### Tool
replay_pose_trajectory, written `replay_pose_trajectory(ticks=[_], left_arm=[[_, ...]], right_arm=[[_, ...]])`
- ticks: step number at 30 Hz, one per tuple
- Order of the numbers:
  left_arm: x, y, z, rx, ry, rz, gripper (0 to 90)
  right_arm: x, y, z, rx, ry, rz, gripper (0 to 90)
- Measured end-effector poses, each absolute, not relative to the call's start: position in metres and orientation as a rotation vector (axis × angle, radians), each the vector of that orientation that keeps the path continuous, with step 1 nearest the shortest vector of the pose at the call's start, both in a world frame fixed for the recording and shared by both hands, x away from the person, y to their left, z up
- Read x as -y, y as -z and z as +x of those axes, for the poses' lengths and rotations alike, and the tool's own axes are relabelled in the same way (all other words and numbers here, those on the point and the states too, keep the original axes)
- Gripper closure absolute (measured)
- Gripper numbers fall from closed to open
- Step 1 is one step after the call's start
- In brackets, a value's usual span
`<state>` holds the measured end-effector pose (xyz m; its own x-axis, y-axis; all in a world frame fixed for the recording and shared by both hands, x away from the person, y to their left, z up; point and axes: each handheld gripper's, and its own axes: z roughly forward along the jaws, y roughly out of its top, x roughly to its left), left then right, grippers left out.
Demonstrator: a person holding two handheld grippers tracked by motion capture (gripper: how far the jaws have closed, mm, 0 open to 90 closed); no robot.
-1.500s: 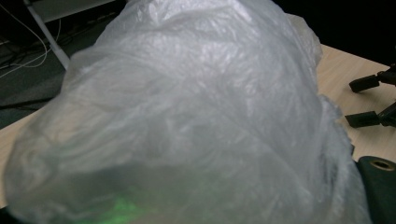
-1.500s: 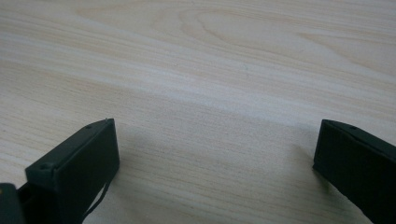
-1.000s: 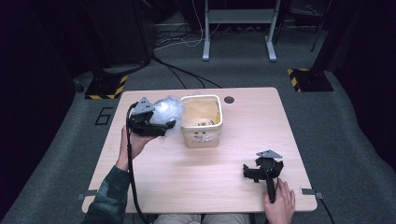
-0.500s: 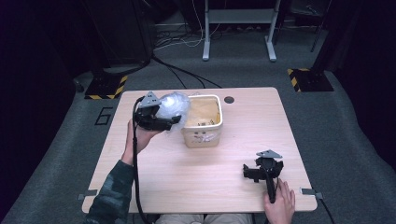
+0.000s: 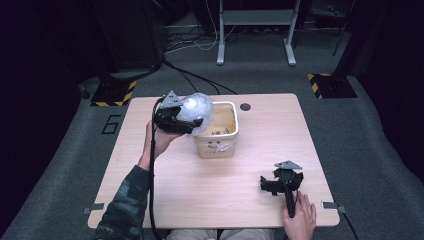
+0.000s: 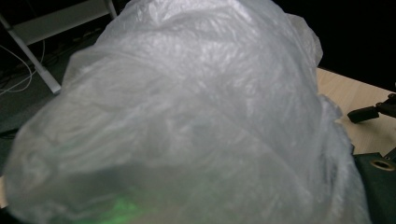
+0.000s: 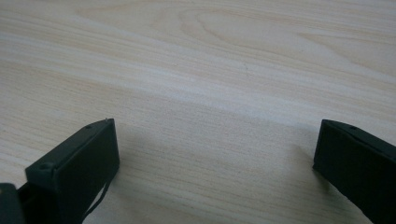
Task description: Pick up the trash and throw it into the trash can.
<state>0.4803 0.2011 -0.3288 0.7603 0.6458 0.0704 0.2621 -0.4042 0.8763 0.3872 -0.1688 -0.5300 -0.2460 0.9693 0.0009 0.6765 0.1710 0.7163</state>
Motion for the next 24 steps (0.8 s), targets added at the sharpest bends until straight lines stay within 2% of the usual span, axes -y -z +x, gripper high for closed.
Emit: replay_pose_trajectory(ticks=[24], left_arm=[[-0.183,0.329,0.511,-0.706,-0.447,1.986,28.9]], right_arm=[[0.169,0.530,0.387,-1.995,-0.840,1.553,0.0]])
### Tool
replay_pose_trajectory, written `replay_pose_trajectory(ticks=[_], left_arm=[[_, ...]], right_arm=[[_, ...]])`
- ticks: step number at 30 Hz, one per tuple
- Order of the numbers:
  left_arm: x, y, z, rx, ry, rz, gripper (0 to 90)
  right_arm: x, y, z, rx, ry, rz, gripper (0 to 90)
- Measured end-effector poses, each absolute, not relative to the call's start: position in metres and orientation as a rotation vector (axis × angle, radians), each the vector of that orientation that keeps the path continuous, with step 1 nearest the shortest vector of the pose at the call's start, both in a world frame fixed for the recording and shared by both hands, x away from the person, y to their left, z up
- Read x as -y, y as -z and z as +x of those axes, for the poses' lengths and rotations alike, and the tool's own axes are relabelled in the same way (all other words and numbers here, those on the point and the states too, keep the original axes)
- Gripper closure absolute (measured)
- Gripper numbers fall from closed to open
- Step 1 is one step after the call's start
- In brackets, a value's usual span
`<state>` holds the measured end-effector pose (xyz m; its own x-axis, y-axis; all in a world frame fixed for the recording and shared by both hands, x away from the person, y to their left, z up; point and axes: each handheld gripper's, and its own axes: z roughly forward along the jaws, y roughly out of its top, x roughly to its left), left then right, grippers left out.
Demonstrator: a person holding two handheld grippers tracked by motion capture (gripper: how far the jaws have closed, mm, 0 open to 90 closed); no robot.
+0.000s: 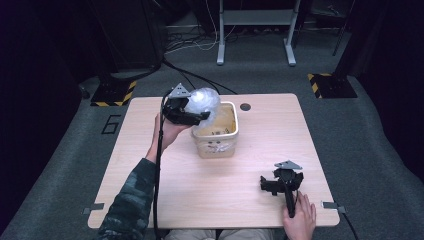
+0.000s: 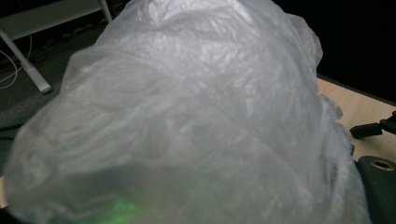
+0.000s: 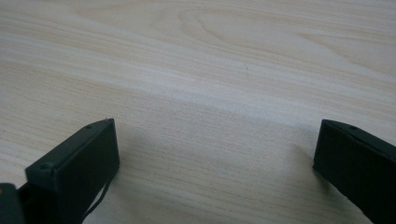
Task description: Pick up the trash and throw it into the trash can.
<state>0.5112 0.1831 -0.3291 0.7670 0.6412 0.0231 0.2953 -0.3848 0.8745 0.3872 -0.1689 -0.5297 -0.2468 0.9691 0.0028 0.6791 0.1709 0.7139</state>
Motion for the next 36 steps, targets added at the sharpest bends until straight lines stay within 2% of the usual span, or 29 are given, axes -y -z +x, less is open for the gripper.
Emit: replay_pose_trajectory(ticks=[16,36], left_arm=[[-0.161,0.350,0.535,-0.742,-0.382,2.034,28.7],[-0.131,0.378,0.553,-0.775,-0.322,2.178,28.5]], right_arm=[[0.169,0.530,0.387,-1.990,-0.843,1.554,0.0],[0.169,0.530,0.387,-1.986,-0.844,1.553,0.0]])
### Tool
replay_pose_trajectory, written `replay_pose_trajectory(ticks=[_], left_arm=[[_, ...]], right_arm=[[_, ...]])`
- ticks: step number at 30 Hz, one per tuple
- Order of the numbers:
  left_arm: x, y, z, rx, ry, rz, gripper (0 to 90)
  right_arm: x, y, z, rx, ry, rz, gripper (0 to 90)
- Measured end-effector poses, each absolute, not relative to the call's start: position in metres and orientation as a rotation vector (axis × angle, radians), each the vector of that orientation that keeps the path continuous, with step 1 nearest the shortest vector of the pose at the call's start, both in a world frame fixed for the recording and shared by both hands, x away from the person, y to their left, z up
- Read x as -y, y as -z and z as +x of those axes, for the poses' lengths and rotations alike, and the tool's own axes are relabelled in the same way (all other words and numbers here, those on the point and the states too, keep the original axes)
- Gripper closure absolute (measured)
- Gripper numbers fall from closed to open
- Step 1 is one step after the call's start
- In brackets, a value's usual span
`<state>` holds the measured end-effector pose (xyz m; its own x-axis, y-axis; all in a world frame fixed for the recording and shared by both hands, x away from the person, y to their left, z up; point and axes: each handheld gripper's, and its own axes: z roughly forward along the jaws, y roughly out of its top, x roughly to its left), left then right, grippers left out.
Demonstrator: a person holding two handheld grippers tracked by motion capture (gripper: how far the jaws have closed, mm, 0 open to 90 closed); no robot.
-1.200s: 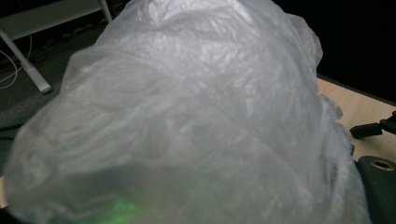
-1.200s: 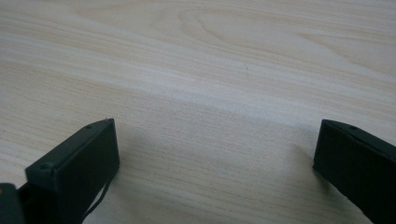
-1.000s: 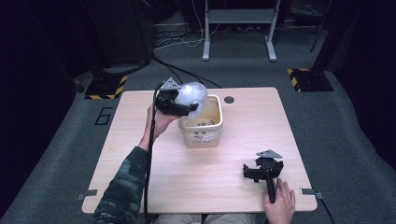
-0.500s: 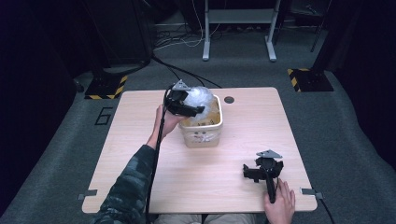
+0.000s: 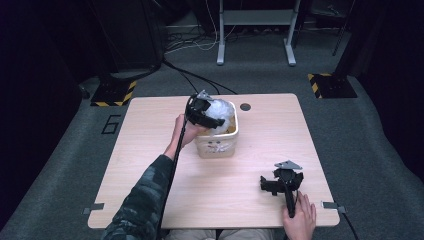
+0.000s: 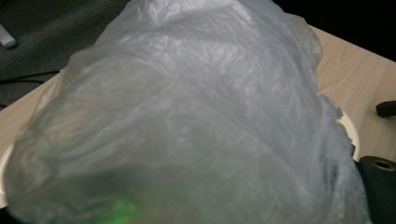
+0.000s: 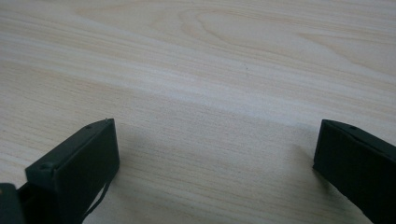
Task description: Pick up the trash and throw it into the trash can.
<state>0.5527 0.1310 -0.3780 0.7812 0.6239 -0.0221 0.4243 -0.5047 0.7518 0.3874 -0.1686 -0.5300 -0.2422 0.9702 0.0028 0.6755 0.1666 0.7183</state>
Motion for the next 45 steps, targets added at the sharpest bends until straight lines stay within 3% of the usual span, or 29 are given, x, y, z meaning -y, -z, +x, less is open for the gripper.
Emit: replay_pose_trajectory(ticks=[30,45], left_arm=[[-0.124,0.391,0.560,-0.830,-0.322,2.287,25.7],[-0.139,0.383,0.556,-0.849,-0.255,2.230,0.0]], right_arm=[[0.168,0.530,0.387,-1.987,-0.844,1.554,0.0],[0.169,0.530,0.387,-1.992,-0.841,1.550,0.0]])
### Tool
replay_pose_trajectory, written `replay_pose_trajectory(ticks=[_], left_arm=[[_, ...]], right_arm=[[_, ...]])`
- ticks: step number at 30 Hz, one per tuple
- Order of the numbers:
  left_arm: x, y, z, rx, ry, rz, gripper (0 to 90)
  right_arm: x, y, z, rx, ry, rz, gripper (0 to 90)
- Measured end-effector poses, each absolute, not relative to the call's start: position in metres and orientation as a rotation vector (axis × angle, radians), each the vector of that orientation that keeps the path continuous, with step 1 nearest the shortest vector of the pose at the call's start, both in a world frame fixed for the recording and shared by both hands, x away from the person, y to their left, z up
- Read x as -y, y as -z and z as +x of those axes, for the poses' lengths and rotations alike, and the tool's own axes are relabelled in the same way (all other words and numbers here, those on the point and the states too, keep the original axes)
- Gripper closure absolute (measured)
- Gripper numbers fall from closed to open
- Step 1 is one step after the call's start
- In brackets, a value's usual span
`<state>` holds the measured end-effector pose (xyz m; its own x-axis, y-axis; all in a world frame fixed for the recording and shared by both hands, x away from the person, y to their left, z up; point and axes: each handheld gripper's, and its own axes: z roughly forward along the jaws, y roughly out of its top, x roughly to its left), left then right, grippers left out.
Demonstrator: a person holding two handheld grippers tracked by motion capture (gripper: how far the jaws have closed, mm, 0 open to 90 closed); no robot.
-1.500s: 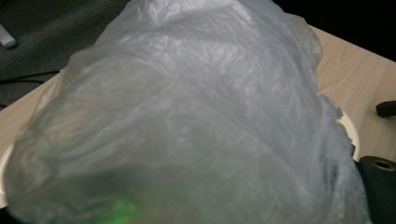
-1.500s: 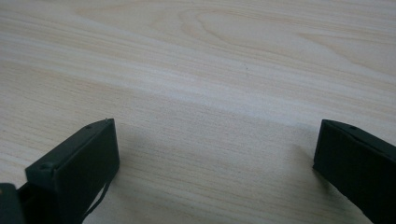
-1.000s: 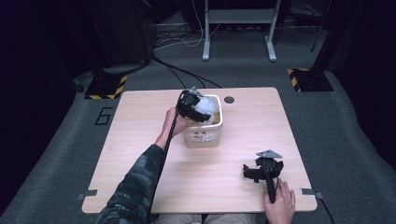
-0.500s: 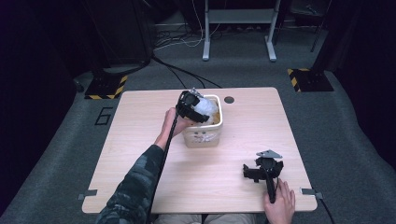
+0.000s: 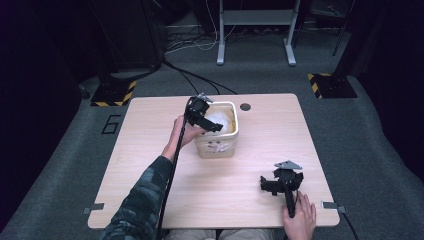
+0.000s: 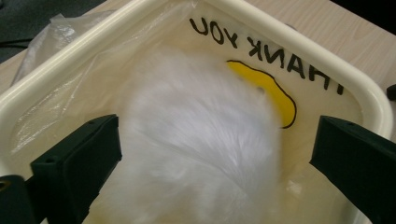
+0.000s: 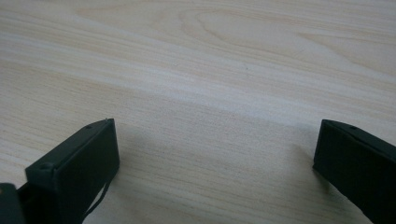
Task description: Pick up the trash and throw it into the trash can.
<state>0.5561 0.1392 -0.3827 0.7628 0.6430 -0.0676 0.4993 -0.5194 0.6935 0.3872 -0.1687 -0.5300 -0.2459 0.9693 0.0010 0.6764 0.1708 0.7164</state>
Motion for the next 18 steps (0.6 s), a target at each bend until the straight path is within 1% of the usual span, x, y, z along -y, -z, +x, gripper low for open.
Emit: replay_pose_trajectory(ticks=[8,18], left_arm=[[-0.152,0.368,0.538,-0.815,-0.297,2.202,0.1],[-0.177,0.360,0.500,-0.764,-0.354,2.152,0.1]], right_arm=[[0.169,0.530,0.387,-1.992,-0.841,1.550,0.0],[0.169,0.530,0.387,-1.992,-0.841,1.550,0.0]])
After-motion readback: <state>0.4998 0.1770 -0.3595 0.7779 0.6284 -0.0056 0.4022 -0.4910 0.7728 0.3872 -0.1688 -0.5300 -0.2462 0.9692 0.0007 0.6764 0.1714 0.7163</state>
